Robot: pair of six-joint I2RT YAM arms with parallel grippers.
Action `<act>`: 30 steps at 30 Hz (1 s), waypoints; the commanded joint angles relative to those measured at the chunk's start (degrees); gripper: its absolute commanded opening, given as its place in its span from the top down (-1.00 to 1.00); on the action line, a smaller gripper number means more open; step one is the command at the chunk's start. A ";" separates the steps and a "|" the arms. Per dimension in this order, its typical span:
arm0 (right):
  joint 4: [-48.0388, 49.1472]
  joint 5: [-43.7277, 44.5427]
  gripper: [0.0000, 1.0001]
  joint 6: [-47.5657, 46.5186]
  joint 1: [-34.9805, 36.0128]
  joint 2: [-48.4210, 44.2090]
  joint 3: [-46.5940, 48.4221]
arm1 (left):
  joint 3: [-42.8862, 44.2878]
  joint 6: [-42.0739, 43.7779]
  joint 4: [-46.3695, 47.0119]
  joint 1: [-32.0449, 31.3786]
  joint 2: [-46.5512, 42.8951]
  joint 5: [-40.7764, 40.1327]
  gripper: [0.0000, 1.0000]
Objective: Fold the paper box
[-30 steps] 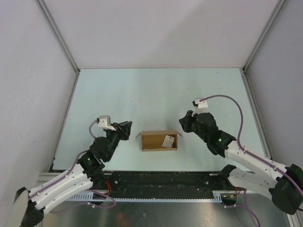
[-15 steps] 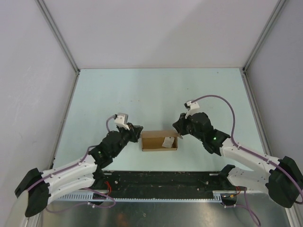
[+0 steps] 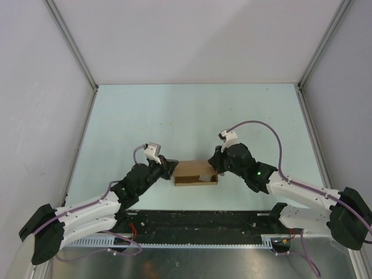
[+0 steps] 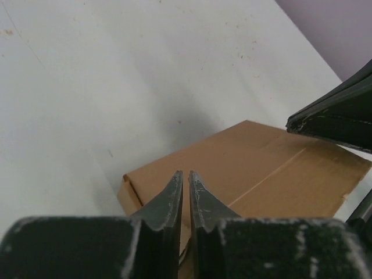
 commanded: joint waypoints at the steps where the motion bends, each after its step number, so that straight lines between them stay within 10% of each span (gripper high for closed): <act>1: -0.16 3.73 0.81 1.74 2.02 2.07 0.04 | -2.69 -1.40 2.41 -0.37 -0.66 0.99 0.75; 30: -3.24 7.51 0.86 4.29 6.51 7.87 -1.02 | -2.78 -1.67 5.93 -3.19 13.50 1.52 0.90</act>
